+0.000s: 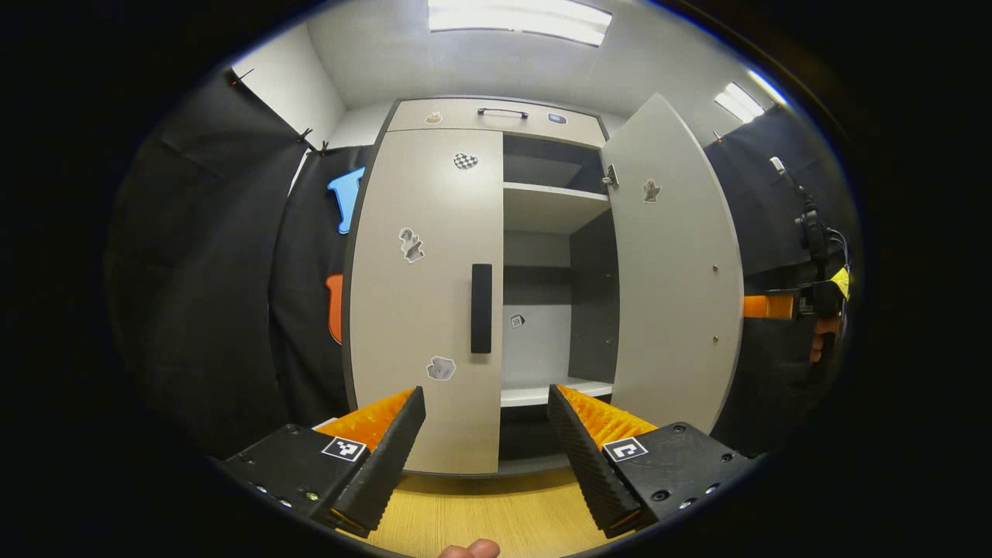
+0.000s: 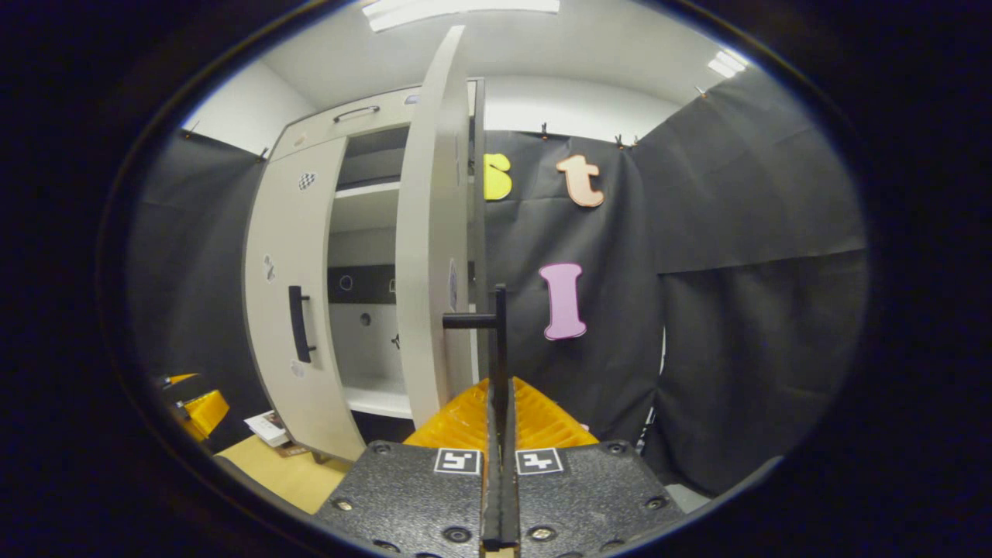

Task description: Open the right door of the double-door shoe cabinet with the right hand, and open the left door with the left hand.

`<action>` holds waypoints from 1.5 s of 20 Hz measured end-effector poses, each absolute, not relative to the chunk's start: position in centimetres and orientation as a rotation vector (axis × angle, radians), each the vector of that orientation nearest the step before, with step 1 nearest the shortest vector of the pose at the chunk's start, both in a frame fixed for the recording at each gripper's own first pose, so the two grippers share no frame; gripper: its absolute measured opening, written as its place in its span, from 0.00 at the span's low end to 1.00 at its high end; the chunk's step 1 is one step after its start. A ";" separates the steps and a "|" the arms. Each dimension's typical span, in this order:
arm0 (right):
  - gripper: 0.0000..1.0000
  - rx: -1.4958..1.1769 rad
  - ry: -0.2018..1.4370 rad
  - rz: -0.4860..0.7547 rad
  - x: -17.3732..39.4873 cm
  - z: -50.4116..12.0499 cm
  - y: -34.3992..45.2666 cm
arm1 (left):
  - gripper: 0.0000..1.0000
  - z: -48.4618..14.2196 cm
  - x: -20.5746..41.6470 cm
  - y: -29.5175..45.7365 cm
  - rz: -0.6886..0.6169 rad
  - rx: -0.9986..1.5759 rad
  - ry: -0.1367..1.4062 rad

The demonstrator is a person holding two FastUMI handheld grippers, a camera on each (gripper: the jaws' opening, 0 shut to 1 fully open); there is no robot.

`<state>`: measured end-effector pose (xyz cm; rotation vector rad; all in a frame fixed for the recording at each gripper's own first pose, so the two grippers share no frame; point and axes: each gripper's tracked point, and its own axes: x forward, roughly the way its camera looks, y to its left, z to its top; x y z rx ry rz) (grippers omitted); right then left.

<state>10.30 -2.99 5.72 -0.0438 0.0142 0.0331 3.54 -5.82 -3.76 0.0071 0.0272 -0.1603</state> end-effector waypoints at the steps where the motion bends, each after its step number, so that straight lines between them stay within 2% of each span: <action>1: 0.03 -0.045 0.021 0.039 10.4 5.7 -3.0 | 0.95 -3.7 3.6 -5.9 -0.161 0.008 0.026; 4: 0.04 -0.060 0.018 0.021 9.7 5.5 -3.2 | 0.95 -3.4 3.3 -5.7 -0.155 0.014 0.016; 7: 0.04 -0.097 -0.005 -0.020 5.5 5.4 -2.9 | 0.95 -3.7 3.2 -4.4 -0.128 0.024 0.015; 11: 0.03 -0.176 -0.056 0.071 0.8 6.3 2.9 | 0.95 -4.1 4.0 -3.1 -0.106 0.010 0.035; 13: 0.04 -0.198 -0.055 0.081 1.1 5.8 4.5 | 0.95 -3.1 4.3 -2.7 -0.098 -0.007 0.026; 16: 0.04 -0.158 0.017 0.149 3.1 1.5 7.1 | 0.95 -0.9 4.8 -2.7 -0.119 -0.044 -0.017; 19: 0.04 -0.175 0.036 0.095 4.6 -0.4 6.5 | 0.95 0.8 5.0 -2.7 -0.137 -0.038 -0.036; 20: 0.10 -0.186 0.027 0.078 4.9 -0.8 6.4 | 0.95 1.2 5.3 -2.8 -0.138 -0.039 -0.043; 21: 0.37 -0.186 0.016 0.070 5.0 -0.8 6.5 | 0.95 1.7 5.6 -3.1 -0.145 -0.045 -0.051; 22: 0.39 -0.184 0.006 0.054 5.2 -0.6 6.4 | 0.95 2.0 5.9 -3.4 -0.157 -0.051 -0.052; 23: 0.53 -0.178 -0.002 0.046 5.3 -0.5 6.4 | 0.95 2.3 6.1 -3.7 -0.167 -0.055 -0.049; 25: 0.69 -0.153 -0.004 0.051 5.6 -0.5 6.5 | 0.95 2.7 6.9 -4.1 -0.176 -0.055 -0.046; 29: 0.77 -0.118 -0.001 0.056 5.4 -0.6 6.2 | 0.95 4.1 9.8 -4.8 -0.171 -0.061 -0.064; 30: 0.74 -0.116 -0.006 0.065 5.3 -0.5 6.4 | 0.95 4.5 11.1 -5.1 -0.170 -0.064 -0.068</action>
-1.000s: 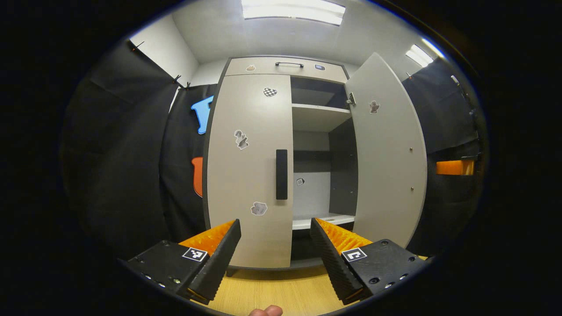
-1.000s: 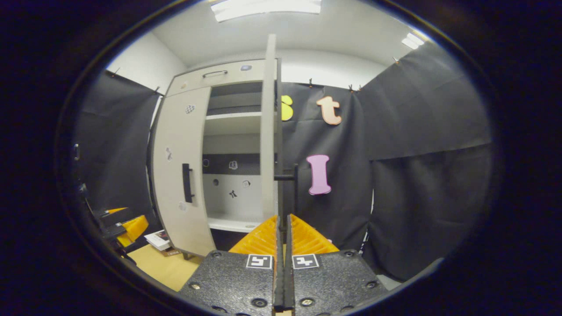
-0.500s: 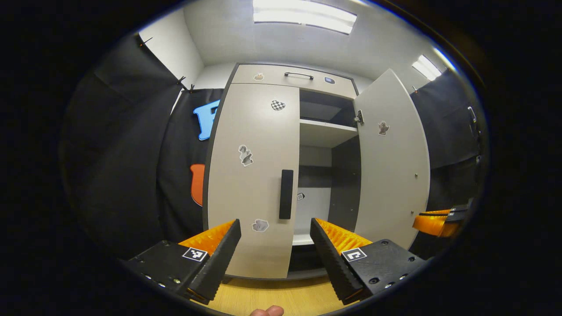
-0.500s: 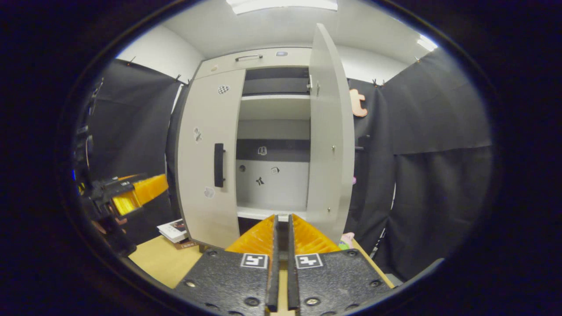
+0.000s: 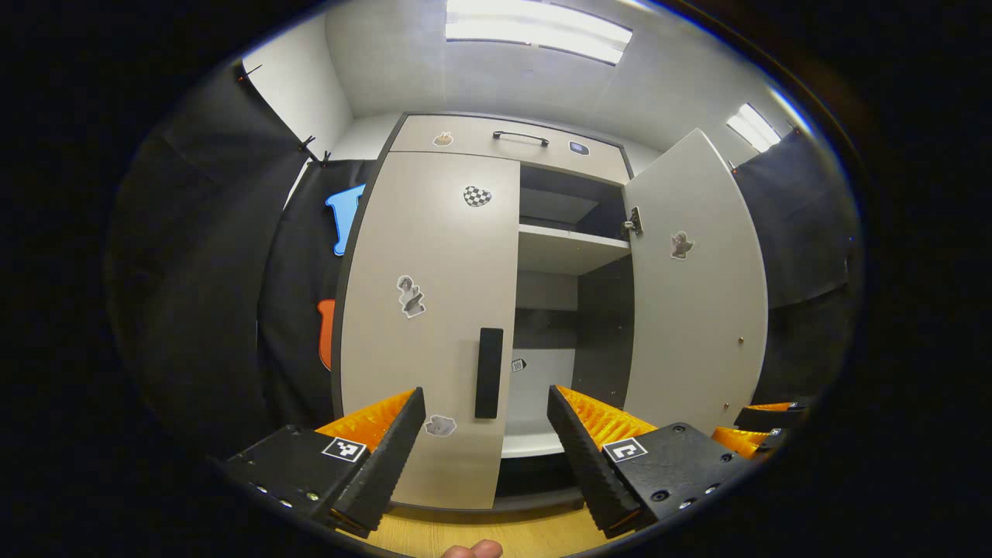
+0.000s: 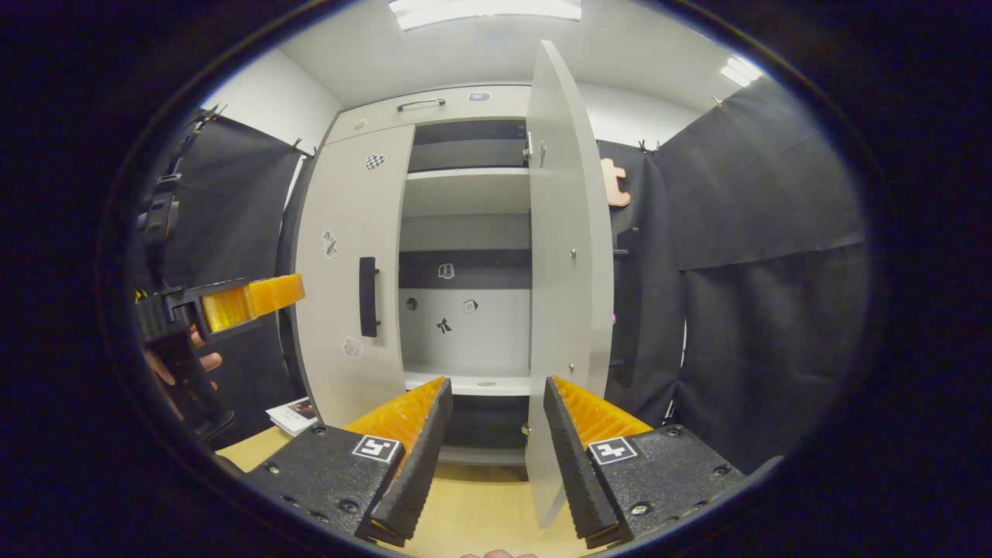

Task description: Open the right door of the double-door shoe cabinet with the right hand, and open the left door with the left hand.

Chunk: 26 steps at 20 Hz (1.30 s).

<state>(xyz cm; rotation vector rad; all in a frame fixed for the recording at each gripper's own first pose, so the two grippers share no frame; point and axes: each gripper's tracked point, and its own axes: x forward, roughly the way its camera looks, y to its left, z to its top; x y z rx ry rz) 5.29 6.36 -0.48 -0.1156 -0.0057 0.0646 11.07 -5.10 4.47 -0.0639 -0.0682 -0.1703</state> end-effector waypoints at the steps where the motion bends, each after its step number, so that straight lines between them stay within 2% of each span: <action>1: 0.74 -0.120 -0.008 0.071 5.1 -0.4 6.4 | 0.95 4.7 12.6 -5.6 -0.174 -0.061 -0.068; 6: 0.75 -0.117 -0.016 0.106 4.0 -0.2 6.2 | 0.95 3.1 19.3 -7.1 -0.152 -0.007 -0.020; 11: 0.75 -0.145 -0.025 0.081 3.8 0.1 4.7 | 0.95 0.9 23.7 -7.9 -0.137 0.012 0.037; 22: 0.75 -0.109 -0.028 0.072 5.0 0.1 3.5 | 0.95 -2.0 27.4 -6.4 -0.099 -0.037 0.136; 23: 0.75 -0.111 -0.028 0.070 5.2 0.0 3.5 | 0.85 -1.7 27.8 -6.3 -0.095 -0.036 0.118; 24: 0.75 -0.112 -0.029 0.070 5.3 0.1 3.5 | 0.93 -1.8 27.8 -6.3 -0.095 -0.041 0.116; 26: 0.75 -0.112 -0.028 0.073 5.6 0.1 3.4 | 0.91 -1.8 27.5 -6.1 -0.083 -0.033 0.112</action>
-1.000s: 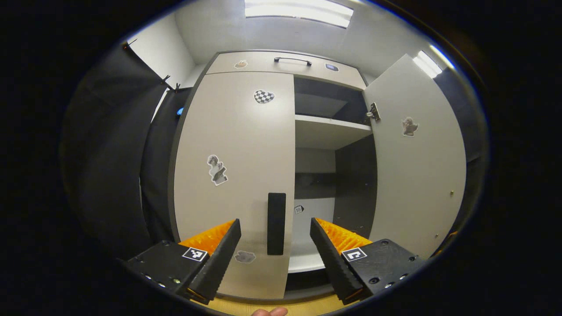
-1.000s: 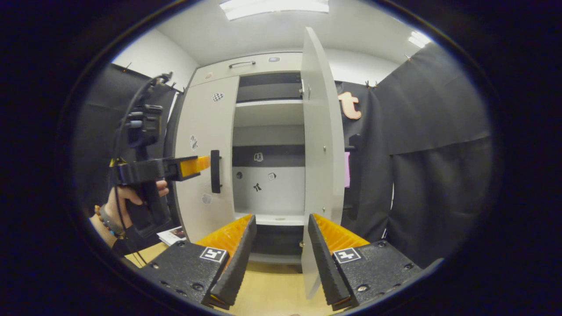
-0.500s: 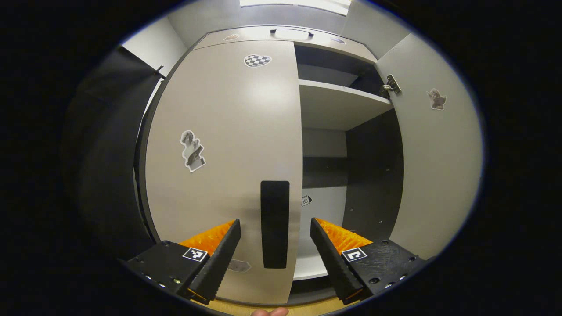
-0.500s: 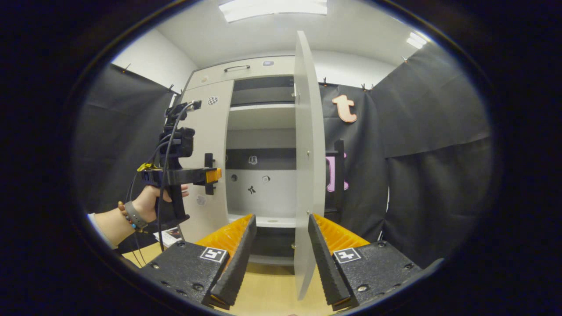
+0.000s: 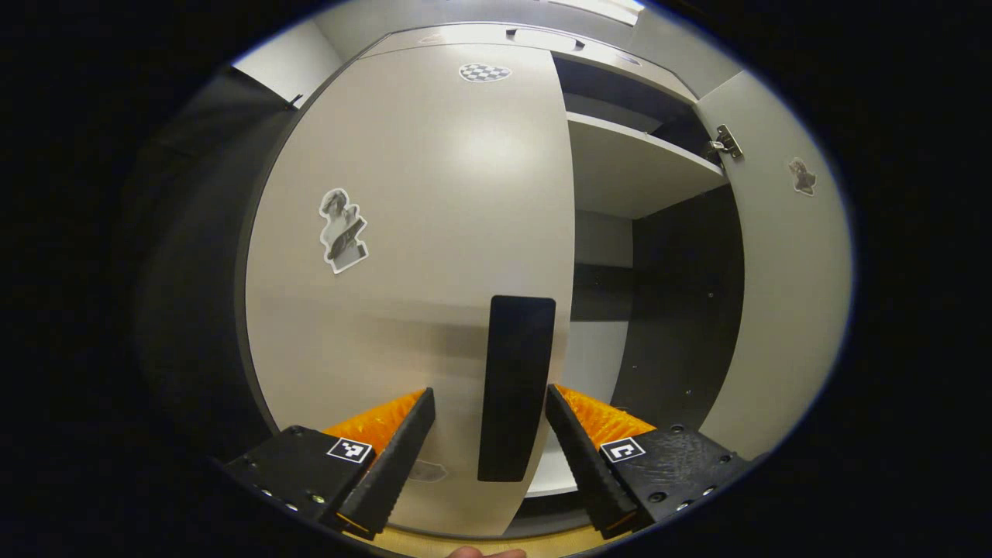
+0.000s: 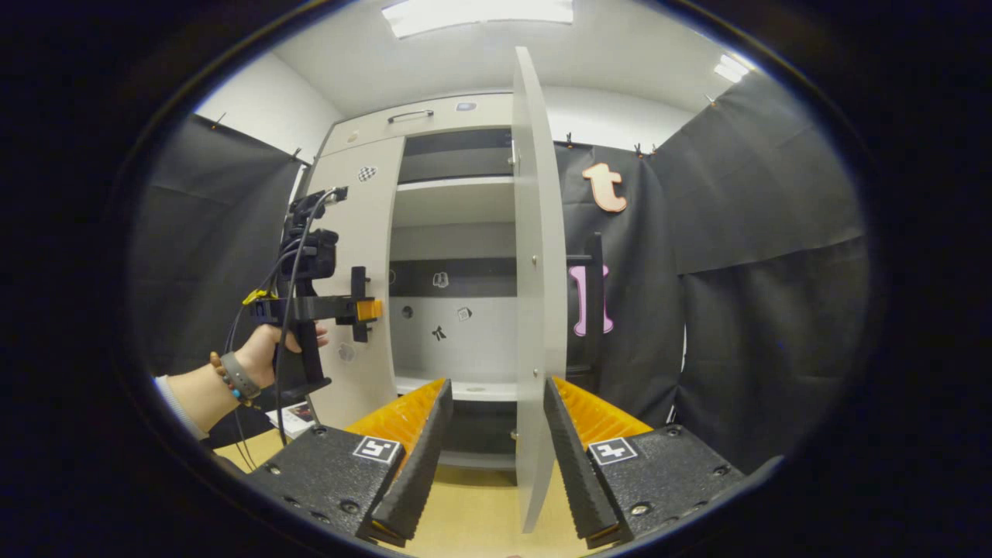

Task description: Open the right door of the double-door shoe cabinet with the right hand, and open the left door with the left hand.

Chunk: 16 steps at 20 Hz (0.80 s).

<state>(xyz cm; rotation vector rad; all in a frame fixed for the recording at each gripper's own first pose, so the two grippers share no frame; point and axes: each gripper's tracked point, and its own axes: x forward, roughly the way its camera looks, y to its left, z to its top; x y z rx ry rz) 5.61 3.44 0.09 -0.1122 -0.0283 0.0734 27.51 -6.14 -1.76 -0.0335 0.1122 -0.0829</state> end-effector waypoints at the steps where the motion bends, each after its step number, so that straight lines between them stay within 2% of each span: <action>1: 0.75 -0.112 -0.024 0.073 5.8 -0.1 3.5 | 0.88 -1.8 27.7 -6.1 -0.084 -0.032 0.114; 8: 0.75 -0.110 -0.044 0.081 5.6 0.4 3.8 | 0.85 -2.0 27.8 -5.8 -0.085 -0.017 0.119; 10: 0.75 -0.113 -0.048 0.083 5.5 0.5 3.9 | 0.77 -2.0 27.4 -5.8 -0.104 -0.011 0.113; 12: 0.75 -0.124 -0.046 0.083 5.5 0.4 4.0 | 0.67 -2.2 27.8 -7.2 -0.152 0.022 0.092; 13: 0.75 -0.131 -0.043 0.082 5.5 0.3 4.0 | 0.40 -1.7 27.3 -7.4 -0.144 0.044 0.092; 14: 0.75 -0.137 -0.041 0.079 5.4 0.2 3.9 | 0.22 -2.0 27.6 -7.4 -0.118 0.068 0.095; 15: 0.75 -0.142 -0.039 0.077 5.3 0.1 4.0 | 0.29 -1.9 27.6 -7.3 -0.098 0.074 0.092; 16: 0.75 -0.144 -0.039 0.075 5.2 0.0 3.9 | 0.25 -1.8 27.4 -7.2 -0.091 0.070 0.091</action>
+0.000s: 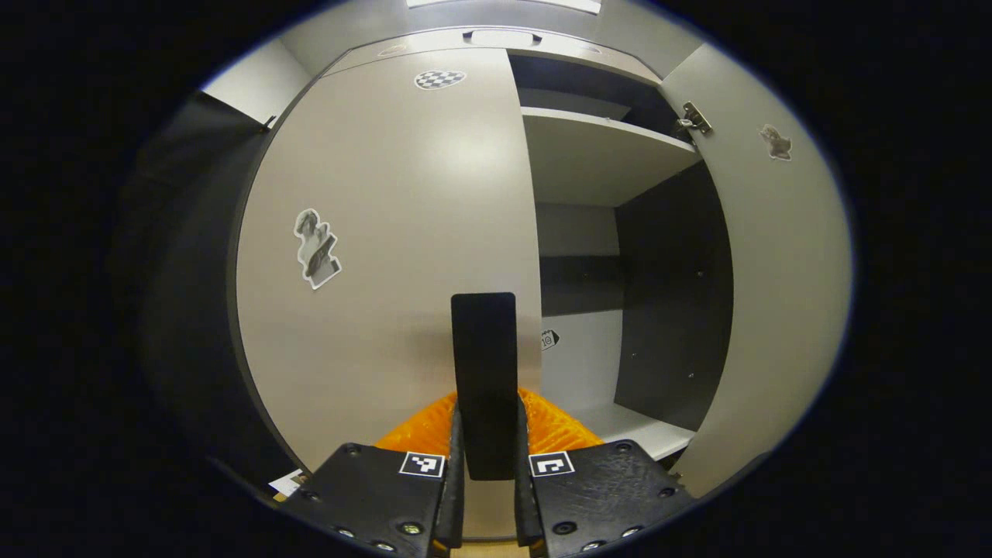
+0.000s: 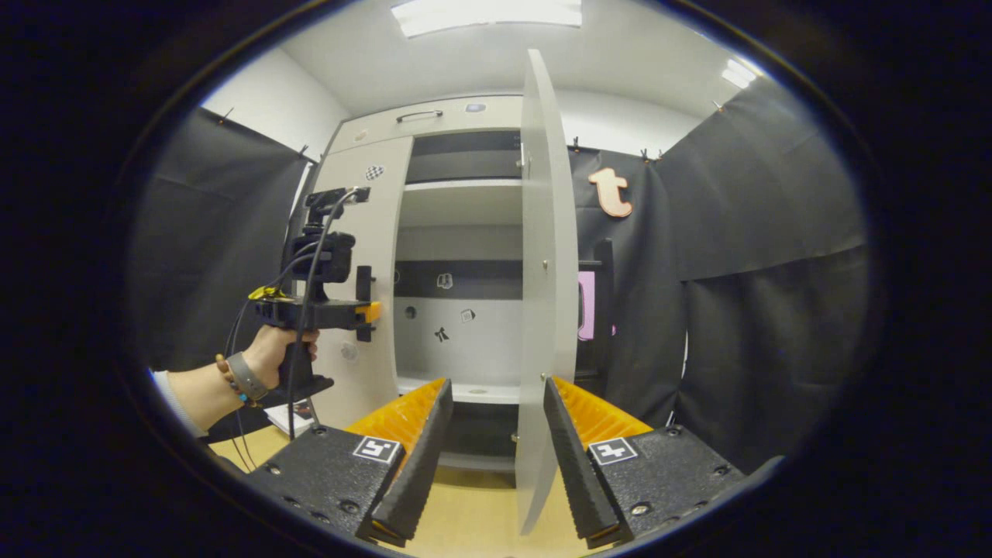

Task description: Open the right door of the double-door shoe cabinet with the right hand, and open the left door with the left hand.

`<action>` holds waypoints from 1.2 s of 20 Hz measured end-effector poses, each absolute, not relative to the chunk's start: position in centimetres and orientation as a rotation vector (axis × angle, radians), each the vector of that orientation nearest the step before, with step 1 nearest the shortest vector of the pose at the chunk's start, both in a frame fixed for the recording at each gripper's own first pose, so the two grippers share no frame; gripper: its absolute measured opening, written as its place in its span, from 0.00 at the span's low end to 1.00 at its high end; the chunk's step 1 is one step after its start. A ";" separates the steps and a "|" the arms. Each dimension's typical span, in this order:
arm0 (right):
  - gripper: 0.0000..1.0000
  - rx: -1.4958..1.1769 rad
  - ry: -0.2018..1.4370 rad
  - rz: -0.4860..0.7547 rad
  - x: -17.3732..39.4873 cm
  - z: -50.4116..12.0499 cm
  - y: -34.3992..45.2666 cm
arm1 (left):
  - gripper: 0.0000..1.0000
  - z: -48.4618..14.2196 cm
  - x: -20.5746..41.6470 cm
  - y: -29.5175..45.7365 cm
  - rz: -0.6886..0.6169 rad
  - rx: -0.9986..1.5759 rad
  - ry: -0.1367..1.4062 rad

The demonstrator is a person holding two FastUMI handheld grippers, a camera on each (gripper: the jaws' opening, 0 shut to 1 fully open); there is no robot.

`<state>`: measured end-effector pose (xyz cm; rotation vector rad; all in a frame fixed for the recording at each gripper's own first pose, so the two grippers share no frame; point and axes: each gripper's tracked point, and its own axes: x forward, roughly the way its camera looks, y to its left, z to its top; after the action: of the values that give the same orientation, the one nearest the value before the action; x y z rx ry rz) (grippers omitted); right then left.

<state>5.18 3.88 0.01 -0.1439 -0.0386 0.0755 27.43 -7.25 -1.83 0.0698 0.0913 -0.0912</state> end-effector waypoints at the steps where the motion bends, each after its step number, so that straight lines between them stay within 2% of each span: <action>1: 0.75 -0.143 -0.038 0.073 5.1 0.0 3.7 | 0.14 -2.0 27.7 -7.3 -0.093 0.054 0.088; 2: 0.75 -0.139 -0.040 0.071 5.1 0.2 3.7 | 0.05 -2.0 27.6 -7.2 -0.100 0.040 0.088; 4: 0.75 -0.128 -0.043 0.076 5.0 0.4 3.9 | 0.05 -2.0 27.5 -7.3 -0.116 0.034 0.082; 5: 0.75 -0.125 -0.043 0.078 5.0 0.3 4.1 | 0.02 -2.0 27.5 -7.3 -0.119 0.038 0.085; 14: 0.75 -0.147 -0.031 0.075 3.3 -0.3 5.2 | 0.02 -1.4 24.8 -6.9 -0.142 0.027 0.113; 24: 0.75 -0.145 -0.027 0.094 2.1 -0.5 7.8 | 0.02 -0.3 17.0 -2.1 -0.153 0.016 0.112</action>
<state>2.05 7.80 -0.51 -0.1452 -0.0270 0.0944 16.98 -2.10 -0.27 0.0164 0.1117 -0.1533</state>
